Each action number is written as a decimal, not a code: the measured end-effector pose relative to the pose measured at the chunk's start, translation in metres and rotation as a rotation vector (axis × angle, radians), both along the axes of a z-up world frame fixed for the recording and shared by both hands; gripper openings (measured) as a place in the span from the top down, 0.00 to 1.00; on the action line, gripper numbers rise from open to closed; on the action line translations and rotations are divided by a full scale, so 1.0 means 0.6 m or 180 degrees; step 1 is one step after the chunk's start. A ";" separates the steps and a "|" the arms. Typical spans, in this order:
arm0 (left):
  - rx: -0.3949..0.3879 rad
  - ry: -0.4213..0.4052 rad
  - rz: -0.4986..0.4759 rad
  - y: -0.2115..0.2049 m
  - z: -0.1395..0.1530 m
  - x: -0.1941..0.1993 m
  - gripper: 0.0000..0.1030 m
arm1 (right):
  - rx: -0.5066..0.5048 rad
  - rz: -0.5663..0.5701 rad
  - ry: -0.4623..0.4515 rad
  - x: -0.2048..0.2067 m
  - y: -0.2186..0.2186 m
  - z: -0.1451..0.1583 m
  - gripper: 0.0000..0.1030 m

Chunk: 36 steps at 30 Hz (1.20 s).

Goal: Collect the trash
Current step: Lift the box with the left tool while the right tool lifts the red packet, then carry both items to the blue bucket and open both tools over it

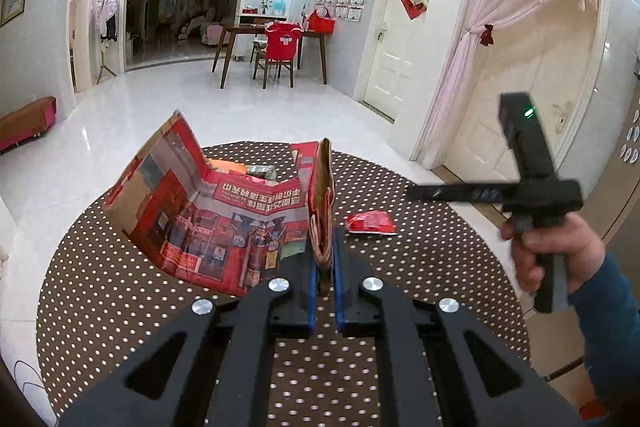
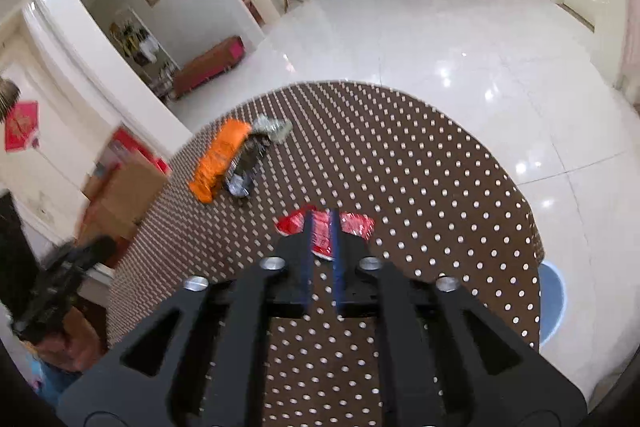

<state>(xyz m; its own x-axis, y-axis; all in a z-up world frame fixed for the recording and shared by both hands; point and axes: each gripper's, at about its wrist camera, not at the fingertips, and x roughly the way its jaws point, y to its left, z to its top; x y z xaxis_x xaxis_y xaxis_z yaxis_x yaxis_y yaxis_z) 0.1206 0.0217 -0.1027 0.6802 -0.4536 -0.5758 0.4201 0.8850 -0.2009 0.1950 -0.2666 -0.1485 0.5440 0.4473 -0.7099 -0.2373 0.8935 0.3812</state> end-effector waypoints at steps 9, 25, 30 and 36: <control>-0.0084 0.0045 0.0054 0.007 -0.005 -0.018 0.94 | -0.0886 0.0607 -0.0212 0.037 0.111 -0.041 0.35; -0.0052 0.0009 -0.0175 -0.069 0.008 0.002 0.94 | -0.0217 0.0344 -0.0112 -0.006 -0.022 -0.039 0.73; -0.0056 -0.0039 -0.0402 -0.135 0.022 0.012 0.94 | 0.0181 -0.0054 -0.0210 -0.035 -0.138 -0.003 0.73; -0.0079 -0.0057 -0.0732 -0.234 0.026 0.021 0.94 | 0.0296 -0.0711 -0.0231 -0.065 -0.295 0.005 0.73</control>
